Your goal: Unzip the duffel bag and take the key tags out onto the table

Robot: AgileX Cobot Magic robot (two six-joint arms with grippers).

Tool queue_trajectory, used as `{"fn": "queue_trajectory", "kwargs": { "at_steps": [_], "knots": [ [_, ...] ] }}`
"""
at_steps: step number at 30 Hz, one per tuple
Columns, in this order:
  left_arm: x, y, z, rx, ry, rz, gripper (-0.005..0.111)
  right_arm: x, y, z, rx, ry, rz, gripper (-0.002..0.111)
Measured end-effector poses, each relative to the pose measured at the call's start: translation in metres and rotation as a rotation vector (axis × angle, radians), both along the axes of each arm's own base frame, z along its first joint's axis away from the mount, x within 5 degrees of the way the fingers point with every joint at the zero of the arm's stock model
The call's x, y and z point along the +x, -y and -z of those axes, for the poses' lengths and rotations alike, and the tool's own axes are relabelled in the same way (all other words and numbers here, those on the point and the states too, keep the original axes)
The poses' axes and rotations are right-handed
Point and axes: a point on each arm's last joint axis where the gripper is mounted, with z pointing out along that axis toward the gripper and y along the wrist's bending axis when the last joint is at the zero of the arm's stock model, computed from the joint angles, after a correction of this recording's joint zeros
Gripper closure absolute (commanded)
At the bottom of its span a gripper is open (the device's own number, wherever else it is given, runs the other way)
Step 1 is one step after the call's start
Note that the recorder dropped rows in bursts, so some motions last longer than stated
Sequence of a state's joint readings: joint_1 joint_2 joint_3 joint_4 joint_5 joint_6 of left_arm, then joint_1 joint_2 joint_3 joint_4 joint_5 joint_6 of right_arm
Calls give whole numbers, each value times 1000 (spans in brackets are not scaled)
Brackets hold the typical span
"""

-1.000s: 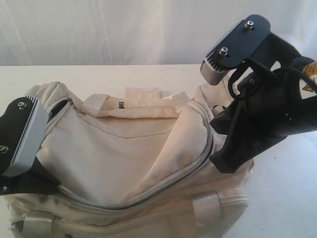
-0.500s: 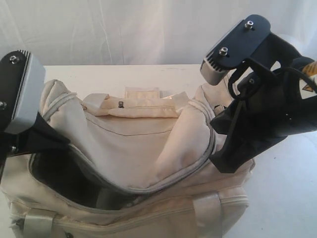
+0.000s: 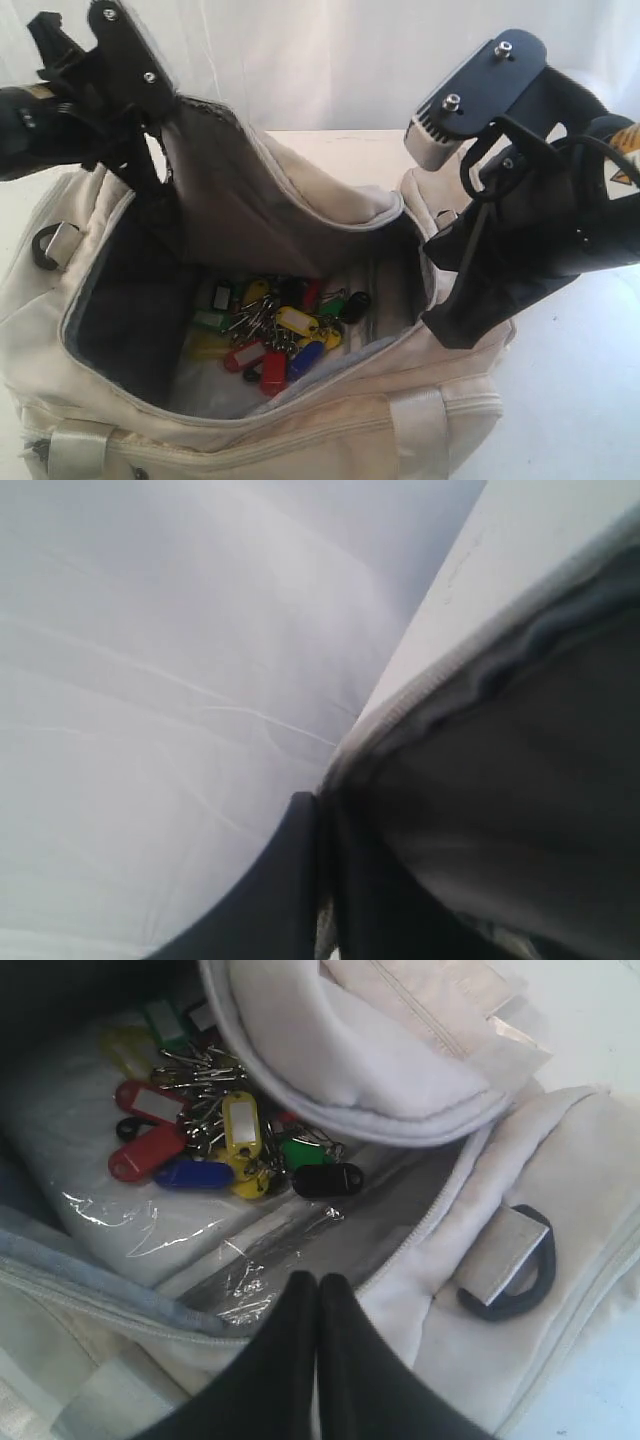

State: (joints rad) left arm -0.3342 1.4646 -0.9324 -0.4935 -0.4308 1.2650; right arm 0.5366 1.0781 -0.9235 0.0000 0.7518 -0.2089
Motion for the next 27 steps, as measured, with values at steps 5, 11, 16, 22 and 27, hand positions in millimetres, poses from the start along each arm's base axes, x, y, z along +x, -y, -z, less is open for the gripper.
{"fn": "queue_trajectory", "kwargs": {
  "at_steps": [5,11,16,22,27],
  "knots": [
    [73,11,30,-19,-38,-62,92,0,0,0,2,4,0,108],
    [102,20,36,-92,-104,-89,34,0,0,0,2,4,0,108],
    [101,11,29,-138,-93,-197,33,0,0,0,2,4,0,108],
    [72,15,-22,-246,-57,-257,36,0,0,0,4,5,2,108],
    [33,32,-63,-422,-41,-295,59,0,0,0,4,5,2,108]
  ]
}}
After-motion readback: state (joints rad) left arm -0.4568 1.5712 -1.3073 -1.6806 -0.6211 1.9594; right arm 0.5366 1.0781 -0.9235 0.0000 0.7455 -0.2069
